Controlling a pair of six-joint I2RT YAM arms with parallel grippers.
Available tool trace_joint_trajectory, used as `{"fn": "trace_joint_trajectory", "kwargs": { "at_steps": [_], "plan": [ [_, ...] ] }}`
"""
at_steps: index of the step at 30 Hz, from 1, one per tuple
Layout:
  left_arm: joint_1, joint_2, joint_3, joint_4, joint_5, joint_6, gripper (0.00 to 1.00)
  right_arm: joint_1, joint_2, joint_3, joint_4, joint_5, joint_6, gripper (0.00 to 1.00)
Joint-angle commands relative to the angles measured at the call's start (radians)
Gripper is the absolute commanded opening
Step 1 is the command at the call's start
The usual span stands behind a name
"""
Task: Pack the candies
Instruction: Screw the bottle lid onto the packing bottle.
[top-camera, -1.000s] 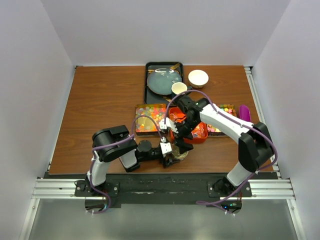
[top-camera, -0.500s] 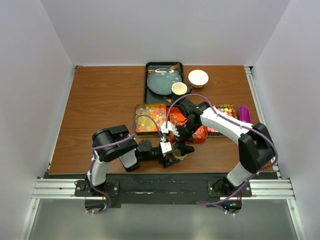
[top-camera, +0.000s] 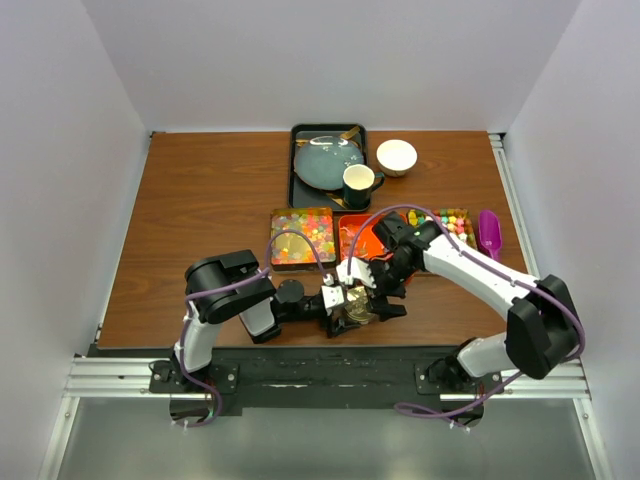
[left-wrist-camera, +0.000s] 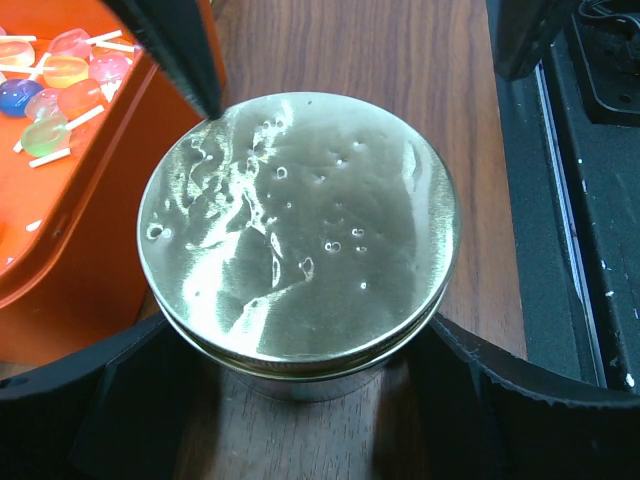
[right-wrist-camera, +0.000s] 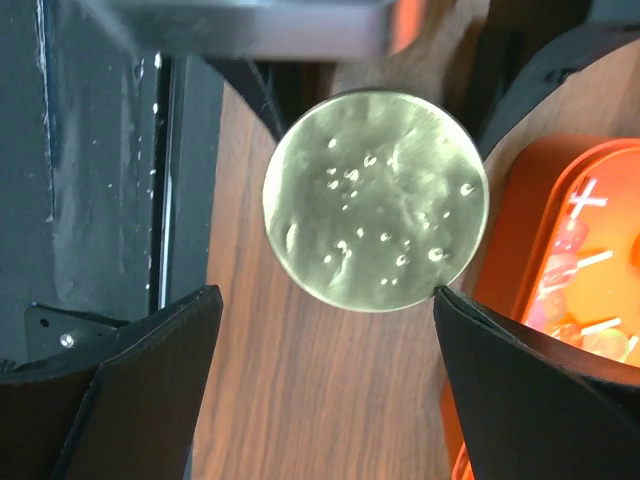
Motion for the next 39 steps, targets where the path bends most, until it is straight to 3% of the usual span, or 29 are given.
{"fn": "trace_joint_trajectory", "kwargs": {
  "at_steps": [1, 9, 12, 16, 20, 25, 39],
  "plan": [
    [0.024, 0.039, -0.010, -0.107, -0.096, 0.056, 0.00, 0.017, -0.001, -0.065, -0.210, -0.014, 0.033, 0.89],
    [0.022, 0.039, -0.004, -0.123, -0.041, 0.065, 0.00, -0.043, -0.093, 0.079, -0.169, -0.013, 0.087, 0.92],
    [0.022, 0.039, -0.004, -0.120, -0.033, 0.064, 0.00, -0.045, -0.149, 0.073, -0.026, -0.014, 0.126, 0.99],
    [0.019, 0.036, -0.007, -0.120, -0.032, 0.067, 0.00, -0.043, -0.181, 0.027, 0.170, -0.011, 0.133, 0.99],
    [0.021, 0.039, -0.005, -0.123, -0.027, 0.070, 0.00, -0.040, -0.088, 0.064, 0.077, -0.075, -0.011, 0.99],
    [0.021, 0.041, -0.004, -0.126, -0.027, 0.071, 0.00, -0.037, 0.000, 0.078, 0.085, -0.091, -0.102, 0.99],
    [0.019, 0.045, 0.001, -0.127, -0.032, 0.073, 0.00, 0.026, 0.083, 0.067, 0.031, -0.132, -0.291, 0.99]
  ]
}}
